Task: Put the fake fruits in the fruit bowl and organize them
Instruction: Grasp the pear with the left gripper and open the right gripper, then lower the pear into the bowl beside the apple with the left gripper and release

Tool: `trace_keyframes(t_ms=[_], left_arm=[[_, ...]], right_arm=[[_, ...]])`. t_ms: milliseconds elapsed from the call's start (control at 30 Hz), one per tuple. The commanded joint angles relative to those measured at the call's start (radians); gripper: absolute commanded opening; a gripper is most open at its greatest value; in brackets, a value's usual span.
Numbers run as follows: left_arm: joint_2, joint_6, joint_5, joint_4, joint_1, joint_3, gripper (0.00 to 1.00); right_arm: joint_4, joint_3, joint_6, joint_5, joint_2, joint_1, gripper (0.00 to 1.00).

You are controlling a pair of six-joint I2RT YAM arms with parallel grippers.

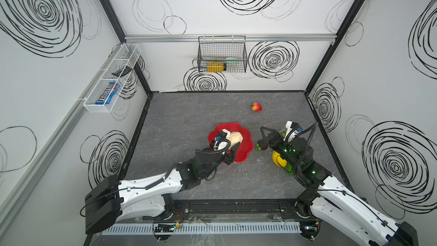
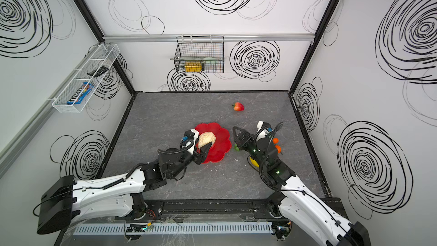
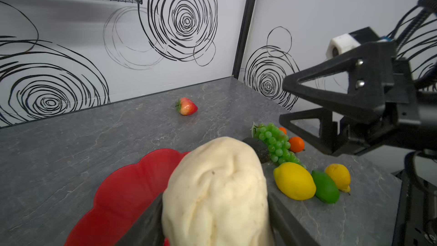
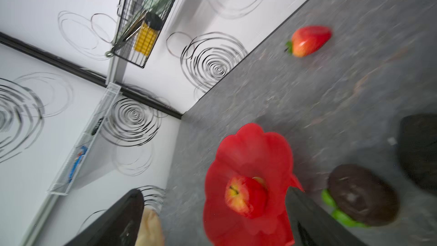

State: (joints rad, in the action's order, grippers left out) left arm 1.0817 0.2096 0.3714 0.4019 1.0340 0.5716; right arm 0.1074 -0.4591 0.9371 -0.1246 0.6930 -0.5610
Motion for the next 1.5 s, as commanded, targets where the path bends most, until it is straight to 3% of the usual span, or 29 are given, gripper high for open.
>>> trace_keyframes(t_ms=[0,100,233,467,1000,1467], left_arm=[[-0.033,0.04,0.007,-0.335,-0.009,0.082,0.64],[-0.028,0.086,-0.022,-0.505,-0.034,0.138,0.64],[0.018,0.118,-0.113,-0.677,-0.084,0.205,0.63],[0.138,0.105,-0.217,-0.813,-0.146,0.3,0.62],[0.429,0.085,-0.269,-0.879,-0.186,0.442,0.63],[0.545,0.095,-0.285,-0.832,-0.22,0.462,0.65]], right_arm=[[-0.149,-0.024,-0.265,-0.027,-0.051,0.084,0.97],[-0.17,0.013,-0.347,-0.033,-0.091,0.156,0.97],[-0.131,0.11,-0.366,-0.016,-0.138,0.213,0.97],[-0.011,0.274,-0.382,-0.037,-0.222,0.232,0.97],[0.025,0.326,-0.385,-0.013,-0.265,0.239,0.97],[0.033,0.33,-0.38,-0.003,-0.265,0.244,0.97]])
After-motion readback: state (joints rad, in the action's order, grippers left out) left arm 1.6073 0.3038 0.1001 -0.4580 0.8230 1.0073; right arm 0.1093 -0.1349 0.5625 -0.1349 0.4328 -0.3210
